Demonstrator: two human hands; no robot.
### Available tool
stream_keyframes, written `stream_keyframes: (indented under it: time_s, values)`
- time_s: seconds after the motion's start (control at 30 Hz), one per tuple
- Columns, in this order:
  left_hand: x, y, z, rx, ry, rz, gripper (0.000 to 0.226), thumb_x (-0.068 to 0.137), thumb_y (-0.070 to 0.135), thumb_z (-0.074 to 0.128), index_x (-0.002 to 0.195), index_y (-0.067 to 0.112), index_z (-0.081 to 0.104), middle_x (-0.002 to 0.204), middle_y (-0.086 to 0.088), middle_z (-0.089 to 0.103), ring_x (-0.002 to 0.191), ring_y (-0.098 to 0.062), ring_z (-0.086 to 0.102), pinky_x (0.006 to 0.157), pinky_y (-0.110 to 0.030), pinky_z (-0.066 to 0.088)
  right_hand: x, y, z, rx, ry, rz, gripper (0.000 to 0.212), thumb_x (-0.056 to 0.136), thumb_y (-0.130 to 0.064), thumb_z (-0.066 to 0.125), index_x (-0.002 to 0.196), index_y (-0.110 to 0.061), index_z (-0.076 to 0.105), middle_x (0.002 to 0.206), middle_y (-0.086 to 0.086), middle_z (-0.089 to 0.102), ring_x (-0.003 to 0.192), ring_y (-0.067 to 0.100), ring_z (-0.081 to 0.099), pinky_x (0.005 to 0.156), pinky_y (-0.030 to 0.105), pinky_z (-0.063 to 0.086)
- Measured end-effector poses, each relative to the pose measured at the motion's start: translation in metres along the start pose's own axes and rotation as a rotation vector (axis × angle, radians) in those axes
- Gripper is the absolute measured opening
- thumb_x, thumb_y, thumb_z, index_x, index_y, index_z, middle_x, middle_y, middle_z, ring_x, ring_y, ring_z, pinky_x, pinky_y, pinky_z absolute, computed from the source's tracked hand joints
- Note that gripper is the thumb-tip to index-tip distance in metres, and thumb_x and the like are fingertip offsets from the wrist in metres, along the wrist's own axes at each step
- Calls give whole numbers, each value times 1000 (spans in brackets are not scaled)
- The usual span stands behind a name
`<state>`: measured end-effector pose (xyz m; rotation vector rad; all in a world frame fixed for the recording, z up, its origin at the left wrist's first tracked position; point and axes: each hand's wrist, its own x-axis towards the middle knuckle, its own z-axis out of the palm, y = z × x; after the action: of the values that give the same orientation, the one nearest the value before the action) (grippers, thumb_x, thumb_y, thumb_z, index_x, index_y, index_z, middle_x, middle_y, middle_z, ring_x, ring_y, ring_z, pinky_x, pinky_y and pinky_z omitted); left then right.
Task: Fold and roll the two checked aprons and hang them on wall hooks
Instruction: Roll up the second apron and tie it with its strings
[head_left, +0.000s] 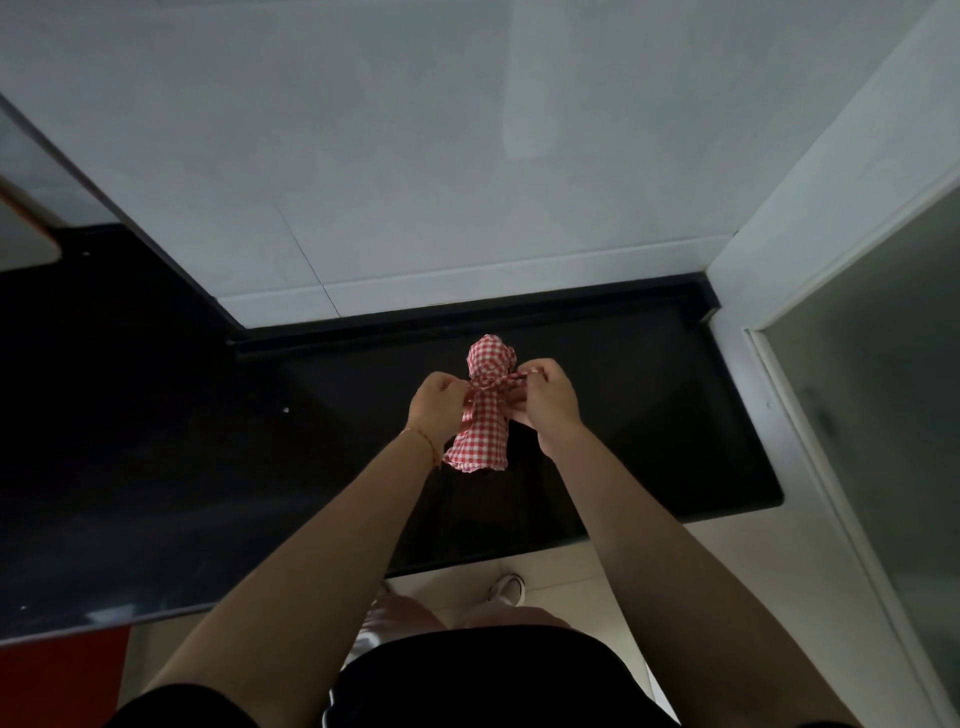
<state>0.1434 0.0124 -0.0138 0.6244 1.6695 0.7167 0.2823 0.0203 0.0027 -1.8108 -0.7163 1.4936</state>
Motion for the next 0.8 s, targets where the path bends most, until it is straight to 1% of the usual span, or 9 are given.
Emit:
stream_keyframes:
  time_s: [0.2, 0.3, 0.4, 0.5, 0.57, 0.63, 0.7, 0.73, 0.8]
  values:
    - [-3, 0, 2, 8, 20, -11, 6, 99, 20, 48, 98, 20, 54, 109, -8, 63, 104, -27, 64, 90, -51, 55, 0, 2, 1, -66, 57, 14, 16, 103, -18, 40, 104, -20, 56, 115, 11, 62, 92, 23, 69, 74, 40, 62]
    - [-4, 0, -1, -27, 18, -31, 8, 99, 20, 43, 100, 20, 51, 112, -9, 62, 103, -27, 64, 90, -52, 55, -1, -1, 3, 84, 77, 129, 21, 103, -22, 45, 121, -15, 53, 110, 15, 66, 86, 27, 73, 74, 44, 62]
    - [-4, 0, -3, -37, 15, -60, 8, 99, 24, 45, 103, 21, 51, 111, -8, 62, 102, -23, 63, 92, -50, 54, -3, -2, 5, 161, 28, 196, 26, 103, -29, 44, 121, -12, 54, 103, 18, 68, 79, 28, 74, 71, 43, 62]
    - [-7, -3, -4, 17, -32, -40, 26, 94, 41, 56, 108, 19, 54, 109, -5, 64, 101, -20, 64, 92, -45, 54, -5, -5, 5, 138, -59, 222, 18, 100, -11, 48, 116, -9, 56, 106, 18, 66, 93, 30, 71, 83, 45, 60]
    - [-9, -7, -4, 39, -50, -27, 32, 91, 41, 63, 109, 17, 54, 110, -4, 63, 101, -19, 64, 92, -44, 55, -5, -8, 5, 108, -119, 235, 24, 95, -3, 52, 119, -6, 56, 105, 17, 66, 106, 31, 67, 95, 46, 54]
    - [-9, -10, -5, -7, -33, -28, 33, 89, 30, 68, 114, 14, 53, 114, -6, 61, 102, -20, 64, 91, -43, 56, -8, -12, 4, 120, -93, 224, 23, 95, -9, 56, 118, -7, 57, 106, 17, 67, 101, 28, 68, 91, 45, 56]
    - [-11, -11, -6, -126, -32, -51, 38, 90, 20, 68, 123, 10, 51, 117, -9, 61, 103, -21, 65, 89, -42, 57, -8, -9, 2, 83, -64, 165, 15, 94, -20, 63, 108, -14, 59, 106, 12, 67, 94, 24, 69, 82, 39, 60]
    - [-13, -12, -6, -176, -46, -59, 39, 91, 17, 67, 126, 9, 52, 117, -9, 63, 102, -20, 65, 88, -40, 57, -9, -7, 1, 66, -67, 131, 15, 92, -24, 66, 104, -16, 60, 106, 10, 67, 93, 22, 70, 79, 36, 61]
    - [-16, -12, -6, -211, -77, -55, 33, 92, 16, 65, 124, 8, 59, 114, -8, 67, 101, -19, 67, 87, -37, 58, -11, -4, -3, 61, -84, 86, 22, 89, -28, 70, 107, -17, 63, 106, 7, 68, 93, 19, 70, 77, 32, 61]
